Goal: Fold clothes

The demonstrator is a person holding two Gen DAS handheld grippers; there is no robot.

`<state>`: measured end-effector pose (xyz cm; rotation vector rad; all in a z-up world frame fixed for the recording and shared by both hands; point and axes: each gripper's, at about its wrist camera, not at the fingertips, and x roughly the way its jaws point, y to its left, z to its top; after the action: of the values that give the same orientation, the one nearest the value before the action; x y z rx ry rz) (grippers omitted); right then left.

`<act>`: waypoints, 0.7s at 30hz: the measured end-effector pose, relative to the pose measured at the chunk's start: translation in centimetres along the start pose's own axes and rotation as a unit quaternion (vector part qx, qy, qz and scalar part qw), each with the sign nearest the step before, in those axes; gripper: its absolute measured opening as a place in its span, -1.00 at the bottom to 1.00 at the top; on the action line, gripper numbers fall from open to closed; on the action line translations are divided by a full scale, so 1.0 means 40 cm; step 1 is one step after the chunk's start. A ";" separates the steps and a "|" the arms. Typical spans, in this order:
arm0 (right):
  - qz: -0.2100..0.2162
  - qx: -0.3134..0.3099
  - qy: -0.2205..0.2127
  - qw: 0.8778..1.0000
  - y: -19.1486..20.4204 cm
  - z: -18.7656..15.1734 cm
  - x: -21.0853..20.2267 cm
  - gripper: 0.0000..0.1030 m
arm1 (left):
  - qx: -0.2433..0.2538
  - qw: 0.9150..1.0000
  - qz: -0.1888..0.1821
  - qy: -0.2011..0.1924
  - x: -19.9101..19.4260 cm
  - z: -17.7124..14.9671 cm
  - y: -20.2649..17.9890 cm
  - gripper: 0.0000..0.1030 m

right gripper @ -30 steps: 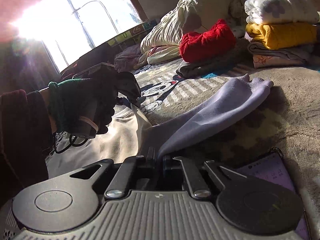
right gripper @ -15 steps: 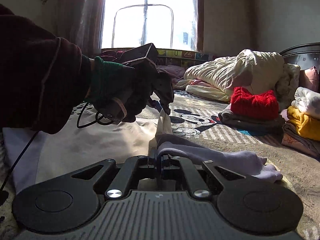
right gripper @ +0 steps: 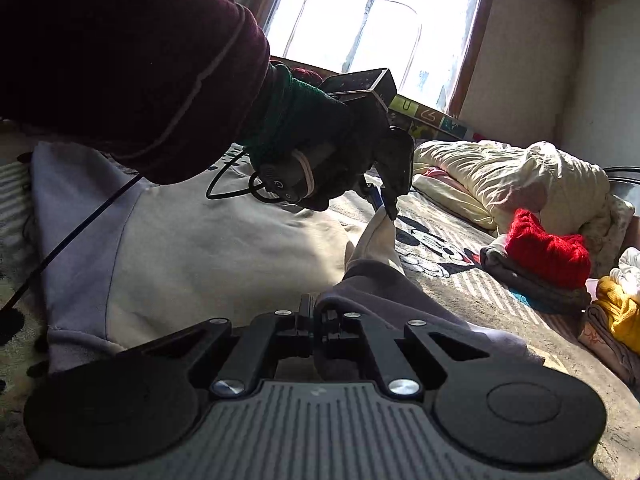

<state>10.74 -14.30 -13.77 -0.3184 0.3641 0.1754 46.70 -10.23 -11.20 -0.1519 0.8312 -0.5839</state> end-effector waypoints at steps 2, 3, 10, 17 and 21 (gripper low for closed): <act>0.008 0.001 -0.004 1.000 0.007 0.002 -0.002 -0.90 | -0.001 1.000 -0.004 -0.002 -0.001 -0.002 0.005 -0.82; 0.013 0.004 -0.002 1.000 0.006 0.002 0.002 -0.90 | -0.003 1.000 -0.003 -0.001 -0.001 -0.002 0.007 -0.82; 0.045 0.031 0.026 0.998 -0.011 -0.011 0.041 -0.89 | 0.000 1.000 -0.012 -0.011 -0.012 0.003 0.007 -0.83; 0.058 0.037 0.035 0.997 -0.008 -0.022 0.054 -0.89 | -0.012 0.999 -0.026 -0.040 -0.029 -0.013 0.022 -0.83; 0.060 0.035 0.039 0.997 -0.007 -0.022 0.056 -0.89 | -0.018 0.999 0.041 -0.001 0.021 -0.047 0.051 -0.83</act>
<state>12.58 -14.62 -15.32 -0.2349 0.4668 0.2678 46.64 -8.83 -13.71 -0.1506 0.8428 -0.4914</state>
